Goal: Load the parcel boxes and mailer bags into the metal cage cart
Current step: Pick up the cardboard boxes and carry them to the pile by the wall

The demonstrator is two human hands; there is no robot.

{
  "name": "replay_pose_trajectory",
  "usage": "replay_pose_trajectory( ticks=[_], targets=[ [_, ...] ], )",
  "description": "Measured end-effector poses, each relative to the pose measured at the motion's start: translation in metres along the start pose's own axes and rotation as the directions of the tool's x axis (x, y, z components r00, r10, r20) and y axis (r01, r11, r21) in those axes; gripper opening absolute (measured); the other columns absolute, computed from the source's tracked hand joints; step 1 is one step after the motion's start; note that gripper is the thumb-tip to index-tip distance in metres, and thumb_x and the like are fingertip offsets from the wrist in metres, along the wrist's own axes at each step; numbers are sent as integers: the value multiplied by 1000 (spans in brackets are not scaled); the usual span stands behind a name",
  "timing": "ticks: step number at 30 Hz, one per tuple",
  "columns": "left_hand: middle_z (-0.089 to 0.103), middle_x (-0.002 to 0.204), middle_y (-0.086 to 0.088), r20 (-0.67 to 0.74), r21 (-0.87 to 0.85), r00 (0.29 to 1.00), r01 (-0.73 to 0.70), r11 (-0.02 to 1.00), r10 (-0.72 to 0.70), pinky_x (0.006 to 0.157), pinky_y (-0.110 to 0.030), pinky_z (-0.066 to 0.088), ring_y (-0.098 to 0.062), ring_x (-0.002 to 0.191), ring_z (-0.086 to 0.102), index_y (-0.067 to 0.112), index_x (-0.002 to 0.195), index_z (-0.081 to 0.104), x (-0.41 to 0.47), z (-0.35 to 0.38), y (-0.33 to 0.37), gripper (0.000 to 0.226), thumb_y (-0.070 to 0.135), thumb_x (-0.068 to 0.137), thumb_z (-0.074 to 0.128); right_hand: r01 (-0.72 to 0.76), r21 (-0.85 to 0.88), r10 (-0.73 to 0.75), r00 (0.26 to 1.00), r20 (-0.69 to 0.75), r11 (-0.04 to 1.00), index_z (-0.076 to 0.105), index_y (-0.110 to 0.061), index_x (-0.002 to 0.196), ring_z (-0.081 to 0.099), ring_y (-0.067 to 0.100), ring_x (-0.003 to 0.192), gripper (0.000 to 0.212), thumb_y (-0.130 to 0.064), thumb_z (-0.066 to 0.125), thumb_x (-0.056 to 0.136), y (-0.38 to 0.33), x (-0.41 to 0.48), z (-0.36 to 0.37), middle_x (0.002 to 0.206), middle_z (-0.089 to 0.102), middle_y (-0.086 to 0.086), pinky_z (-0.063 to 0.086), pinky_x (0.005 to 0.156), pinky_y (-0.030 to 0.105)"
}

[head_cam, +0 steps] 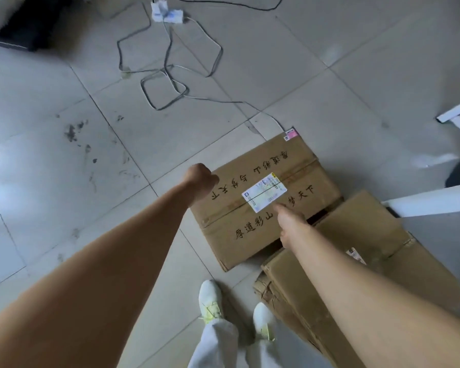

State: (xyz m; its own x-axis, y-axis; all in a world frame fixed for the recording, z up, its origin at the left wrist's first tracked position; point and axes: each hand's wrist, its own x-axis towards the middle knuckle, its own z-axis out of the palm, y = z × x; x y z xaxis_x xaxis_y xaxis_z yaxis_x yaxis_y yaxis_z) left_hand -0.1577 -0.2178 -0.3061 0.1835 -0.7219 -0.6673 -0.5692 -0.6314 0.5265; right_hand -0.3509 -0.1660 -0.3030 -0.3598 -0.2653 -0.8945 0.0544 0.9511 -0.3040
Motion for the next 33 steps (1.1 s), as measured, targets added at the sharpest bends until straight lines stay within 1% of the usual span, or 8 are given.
replay_pose_trajectory(
  ticks=[3, 6, 9, 13, 21, 26, 30, 33],
  targets=[
    [50, 95, -10, 2, 130, 1000, -28, 991, 28, 66, -29, 39, -23, 77, 47, 14, 87, 50, 34, 29, -1, 5, 13, 90, 54, -21, -29, 22, 999, 27, 999, 45, -8, 138, 48, 27, 123, 44, -32, 47, 100, 6, 31, 4, 139, 48, 9, 38, 102, 35],
    [50, 120, -14, 44, 265, 998, -44, 963, 33, 86, -37, 50, -30, 97, 57, 5, 120, 52, 67, 62, -5, 35, 24, 91, 56, -4, 71, -2, 996, 84, 997, 45, -2, 137, 45, 32, 131, 44, -26, 47, 100, 19, 75, 13, 143, 46, 16, 37, 106, 42],
    [41, 135, -13, 63, 370, 997, -68, 926, 47, 97, -48, 46, -34, 115, 52, 7, 136, 41, 98, 88, -10, 55, 31, 90, 58, -117, 148, 108, 992, 63, 982, 39, -9, 144, 41, 29, 134, 54, -39, 46, 99, 29, 108, 15, 148, 41, 10, 32, 111, 39],
    [34, 142, -11, 37, 427, 995, -99, 899, 92, 102, -48, 41, -31, 127, 42, 10, 144, 30, 139, 107, -11, 66, 28, 88, 59, -204, 238, 199, 979, 48, 949, 40, -14, 143, 46, 29, 128, 57, -47, 47, 97, 34, 144, 14, 141, 49, 10, 35, 108, 37],
    [42, 135, -15, 35, 391, 998, -56, 919, 46, 104, -47, 38, -35, 121, 45, 8, 140, 36, 201, 126, -10, 70, 40, 84, 64, -64, 332, 98, 992, -85, 941, 43, -6, 140, 50, 31, 126, 66, -51, 53, 92, 41, 216, 32, 139, 51, 14, 43, 100, 40],
    [35, 141, -10, -89, 399, 995, -11, 917, 51, 106, -45, 29, -31, 131, 31, 7, 143, 30, 197, 134, -18, 89, 55, 78, 67, -177, 434, 241, 966, -96, 883, 36, -23, 142, 48, 32, 121, 115, -81, 63, 46, 44, 227, 44, 133, 51, 6, 37, 101, 48],
    [35, 140, -10, -146, 352, 989, 41, 935, 12, 106, -43, 26, -30, 132, 30, 6, 141, 30, 182, 118, -28, 88, 55, 78, 67, -170, 338, 207, 975, -77, 926, 53, -15, 121, 56, 28, 96, 90, -77, 67, 57, 38, 222, 49, 101, 58, 7, 45, 80, 40],
    [40, 138, -11, -228, 303, 973, 112, 946, -43, 106, -43, 25, -30, 130, 33, 8, 138, 31, 171, 95, -36, 85, 56, 78, 66, -136, 277, 154, 987, -45, 951, 53, -17, 123, 55, 27, 93, 96, -79, 68, 51, 23, 207, 59, 107, 60, 7, 42, 72, 38]
  ],
)
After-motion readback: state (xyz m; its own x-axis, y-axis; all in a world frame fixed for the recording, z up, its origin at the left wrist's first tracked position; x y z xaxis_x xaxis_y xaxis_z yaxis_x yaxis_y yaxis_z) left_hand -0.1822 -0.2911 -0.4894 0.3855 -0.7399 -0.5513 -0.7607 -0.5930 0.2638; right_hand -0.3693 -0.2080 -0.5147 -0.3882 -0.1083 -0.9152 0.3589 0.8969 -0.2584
